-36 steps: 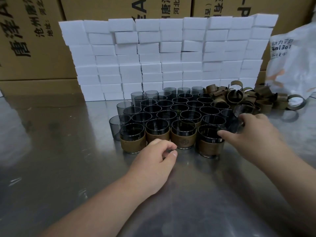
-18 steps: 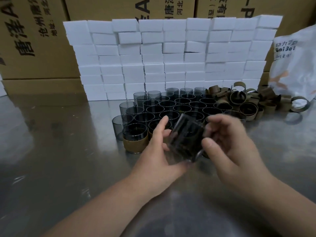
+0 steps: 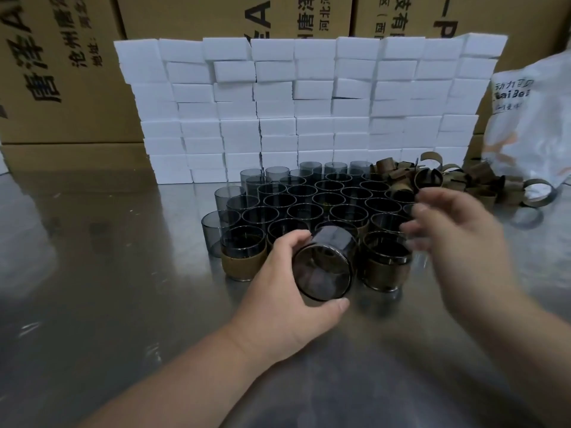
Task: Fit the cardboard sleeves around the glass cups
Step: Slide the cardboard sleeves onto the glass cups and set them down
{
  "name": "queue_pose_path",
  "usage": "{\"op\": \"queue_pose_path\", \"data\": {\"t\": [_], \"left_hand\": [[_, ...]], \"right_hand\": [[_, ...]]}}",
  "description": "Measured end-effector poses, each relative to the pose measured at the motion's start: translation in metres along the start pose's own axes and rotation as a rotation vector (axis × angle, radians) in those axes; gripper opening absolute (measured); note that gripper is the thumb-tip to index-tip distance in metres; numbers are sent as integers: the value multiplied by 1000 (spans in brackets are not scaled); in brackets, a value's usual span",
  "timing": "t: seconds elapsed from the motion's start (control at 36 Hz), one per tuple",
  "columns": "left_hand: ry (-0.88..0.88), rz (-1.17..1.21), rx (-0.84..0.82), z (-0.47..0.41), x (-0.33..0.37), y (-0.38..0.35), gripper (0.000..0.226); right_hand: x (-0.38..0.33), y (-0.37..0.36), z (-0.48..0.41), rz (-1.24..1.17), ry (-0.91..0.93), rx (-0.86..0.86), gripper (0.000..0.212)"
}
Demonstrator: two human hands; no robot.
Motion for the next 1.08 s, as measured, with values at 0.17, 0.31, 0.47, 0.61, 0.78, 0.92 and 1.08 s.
{"op": "queue_pose_path", "data": {"t": [0.17, 0.31, 0.47, 0.61, 0.78, 0.92, 1.08], "left_hand": [[38, 22, -13, -2, -2, -1, 69], [31, -11, -63, -2, -2, -1, 69], [62, -8, -40, -4, -6, -3, 68], [64, -14, -46, -5, -7, -3, 68], [72, -31, -50, -5, -8, -3, 68], [79, -31, -55, -5, -8, -3, 68], [84, -29, -49, -6, -8, -3, 69]], "right_hand": [[31, 31, -71, 294, -36, 55, 31], [81, 41, -117, 1025, 8, -401, 47], [121, 54, -131, 1372, -83, -774, 55], [134, 50, -129, 1452, -46, -890, 34], [141, 51, -128, 1509, -35, -784, 32], [128, 47, -135, 1537, 38, -655, 34], [121, 41, -148, 1465, 153, -670, 27]]}}
Point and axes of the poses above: each hand's wrist, its own z-axis away from the middle knuckle, its own y-axis out of the back of the hand, x = y × z, the point moved 2 cm from there along -z, towards the middle knuckle, and after that the axes turned 10 degrees about y, right-handed, at the moved point
